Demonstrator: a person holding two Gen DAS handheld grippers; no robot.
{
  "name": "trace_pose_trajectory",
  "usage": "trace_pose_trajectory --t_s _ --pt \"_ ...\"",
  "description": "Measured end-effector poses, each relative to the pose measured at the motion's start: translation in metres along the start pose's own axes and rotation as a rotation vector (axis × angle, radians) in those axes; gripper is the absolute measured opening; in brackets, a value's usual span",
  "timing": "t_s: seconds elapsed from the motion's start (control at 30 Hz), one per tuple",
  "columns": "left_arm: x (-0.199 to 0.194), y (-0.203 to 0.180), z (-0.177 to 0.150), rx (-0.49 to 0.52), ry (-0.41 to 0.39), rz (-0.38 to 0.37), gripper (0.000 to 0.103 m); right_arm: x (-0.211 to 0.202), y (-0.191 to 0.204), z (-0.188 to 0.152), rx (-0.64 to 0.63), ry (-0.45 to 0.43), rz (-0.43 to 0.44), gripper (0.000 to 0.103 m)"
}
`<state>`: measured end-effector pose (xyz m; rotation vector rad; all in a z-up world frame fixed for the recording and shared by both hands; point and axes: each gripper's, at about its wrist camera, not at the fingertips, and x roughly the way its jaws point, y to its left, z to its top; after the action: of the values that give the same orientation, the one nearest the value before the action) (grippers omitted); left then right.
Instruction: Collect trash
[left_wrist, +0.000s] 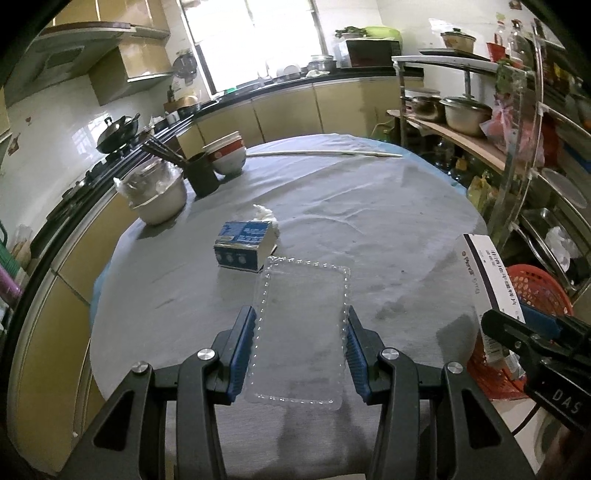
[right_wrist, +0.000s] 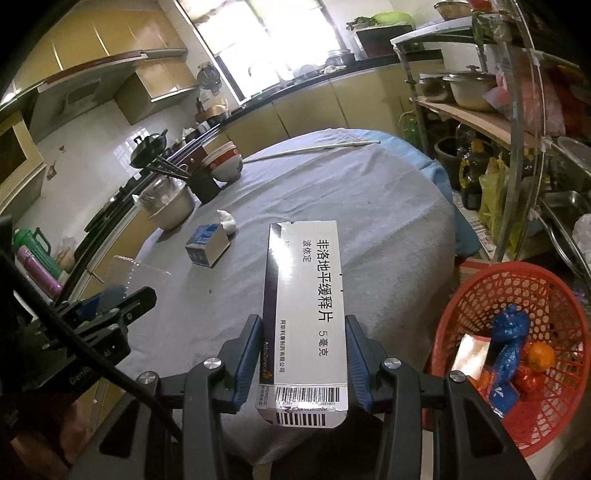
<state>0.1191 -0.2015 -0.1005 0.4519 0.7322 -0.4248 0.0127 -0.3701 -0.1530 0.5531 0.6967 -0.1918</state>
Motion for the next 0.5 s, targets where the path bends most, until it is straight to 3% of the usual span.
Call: trace_pose_trajectory --t_s 0.5 --pt "-0.006 -0.022 0.002 0.05 -0.011 -0.021 0.048 -0.008 -0.011 -0.002 0.027 -0.013 -0.006 0.047"
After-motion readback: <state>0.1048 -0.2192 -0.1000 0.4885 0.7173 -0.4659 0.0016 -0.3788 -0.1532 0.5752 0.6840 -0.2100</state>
